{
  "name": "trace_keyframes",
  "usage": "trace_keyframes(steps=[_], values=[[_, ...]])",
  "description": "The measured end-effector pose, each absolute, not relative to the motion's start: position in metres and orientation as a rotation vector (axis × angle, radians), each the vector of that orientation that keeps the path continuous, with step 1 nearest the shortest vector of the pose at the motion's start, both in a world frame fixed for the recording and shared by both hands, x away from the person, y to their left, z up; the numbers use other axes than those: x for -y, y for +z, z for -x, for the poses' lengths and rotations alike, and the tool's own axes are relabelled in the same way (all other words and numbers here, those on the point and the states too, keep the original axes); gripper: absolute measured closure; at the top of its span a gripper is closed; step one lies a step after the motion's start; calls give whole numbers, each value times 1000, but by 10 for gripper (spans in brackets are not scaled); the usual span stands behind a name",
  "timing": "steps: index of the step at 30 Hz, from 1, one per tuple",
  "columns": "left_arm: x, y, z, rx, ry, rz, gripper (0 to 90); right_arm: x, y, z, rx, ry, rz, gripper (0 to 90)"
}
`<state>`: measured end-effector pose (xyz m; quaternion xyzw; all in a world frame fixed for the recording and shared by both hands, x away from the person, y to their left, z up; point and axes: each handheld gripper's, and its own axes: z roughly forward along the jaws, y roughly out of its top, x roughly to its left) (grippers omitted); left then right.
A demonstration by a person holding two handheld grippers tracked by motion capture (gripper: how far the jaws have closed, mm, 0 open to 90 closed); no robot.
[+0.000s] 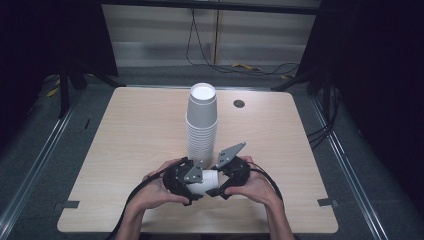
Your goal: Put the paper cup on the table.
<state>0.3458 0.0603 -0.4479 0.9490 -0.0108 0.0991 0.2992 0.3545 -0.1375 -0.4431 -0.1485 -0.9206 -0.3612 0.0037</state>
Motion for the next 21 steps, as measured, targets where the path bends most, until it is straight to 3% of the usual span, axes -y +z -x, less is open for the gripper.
trace_keyframes(steps=[21], values=[[-60,-449,-343,40,242,-2457,165,133,-443,-357,2846,-1114,418,191]])
